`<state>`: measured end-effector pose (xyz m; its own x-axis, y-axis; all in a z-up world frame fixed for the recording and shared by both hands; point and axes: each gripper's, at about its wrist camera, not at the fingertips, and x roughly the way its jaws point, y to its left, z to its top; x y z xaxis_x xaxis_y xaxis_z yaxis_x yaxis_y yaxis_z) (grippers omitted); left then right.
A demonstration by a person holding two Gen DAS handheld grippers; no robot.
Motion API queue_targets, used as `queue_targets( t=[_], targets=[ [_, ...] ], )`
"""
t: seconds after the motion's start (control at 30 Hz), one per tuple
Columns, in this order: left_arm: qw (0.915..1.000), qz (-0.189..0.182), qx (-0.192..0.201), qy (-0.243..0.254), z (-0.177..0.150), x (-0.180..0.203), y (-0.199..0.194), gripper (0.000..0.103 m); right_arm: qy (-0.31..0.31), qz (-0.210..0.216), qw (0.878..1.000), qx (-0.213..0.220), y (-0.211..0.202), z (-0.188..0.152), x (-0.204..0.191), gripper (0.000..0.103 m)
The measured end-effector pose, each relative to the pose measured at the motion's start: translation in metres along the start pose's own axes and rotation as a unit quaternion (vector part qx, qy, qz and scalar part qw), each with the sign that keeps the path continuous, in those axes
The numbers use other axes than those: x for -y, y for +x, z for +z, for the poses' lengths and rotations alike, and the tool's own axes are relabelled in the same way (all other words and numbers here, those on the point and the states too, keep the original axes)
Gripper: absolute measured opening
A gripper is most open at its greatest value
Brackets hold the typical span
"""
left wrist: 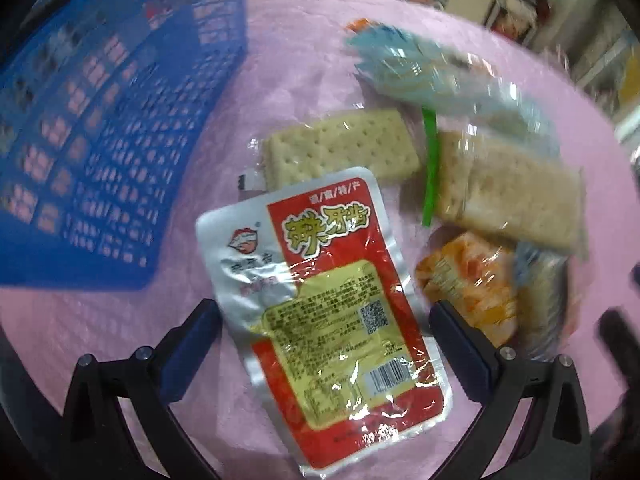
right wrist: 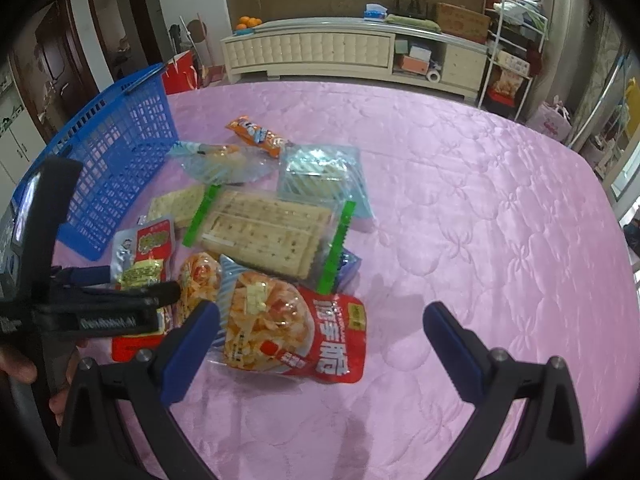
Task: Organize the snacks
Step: 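Lower the left tool onto the red-and-white spicy strip pack and close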
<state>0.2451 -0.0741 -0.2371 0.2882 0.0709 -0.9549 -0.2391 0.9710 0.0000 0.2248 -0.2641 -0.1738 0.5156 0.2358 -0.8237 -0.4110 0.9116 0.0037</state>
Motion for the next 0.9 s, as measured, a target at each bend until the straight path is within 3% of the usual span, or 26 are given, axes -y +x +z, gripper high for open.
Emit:
queue_targets(
  t=[0.2, 0.33, 0.53, 0.6, 0.9],
  targets=[
    [0.9999, -0.007, -0.011, 0.007, -0.001, -0.006, 0.0, 0.102, 0.01, -0.001, 1.0, -0.008, 0.003, -0.003, 0.006, 0.103],
    [0.9999, -0.011, 0.0, 0.012, -0.014, -0.013, -0.011, 0.083, 0.004, 0.007, 1.0, -0.011, 0.004, -0.004, 0.003, 0.103],
    [0.9993, -0.032, 0.005, 0.017, -0.022, -0.02, -0.023, 0.073, 0.017, 0.027, 0.999, -0.032, 0.008, -0.005, -0.004, 0.103],
    [0.999, -0.044, 0.007, 0.008, -0.025, -0.027, -0.028, 0.057, 0.022, 0.033, 0.999, -0.036, 0.008, -0.004, -0.008, 0.103],
    [0.9978, -0.057, 0.017, 0.031, -0.024, -0.04, -0.021, 0.056, 0.046, 0.025, 0.997, -0.064, 0.03, 0.005, -0.016, 0.102]
  ],
)
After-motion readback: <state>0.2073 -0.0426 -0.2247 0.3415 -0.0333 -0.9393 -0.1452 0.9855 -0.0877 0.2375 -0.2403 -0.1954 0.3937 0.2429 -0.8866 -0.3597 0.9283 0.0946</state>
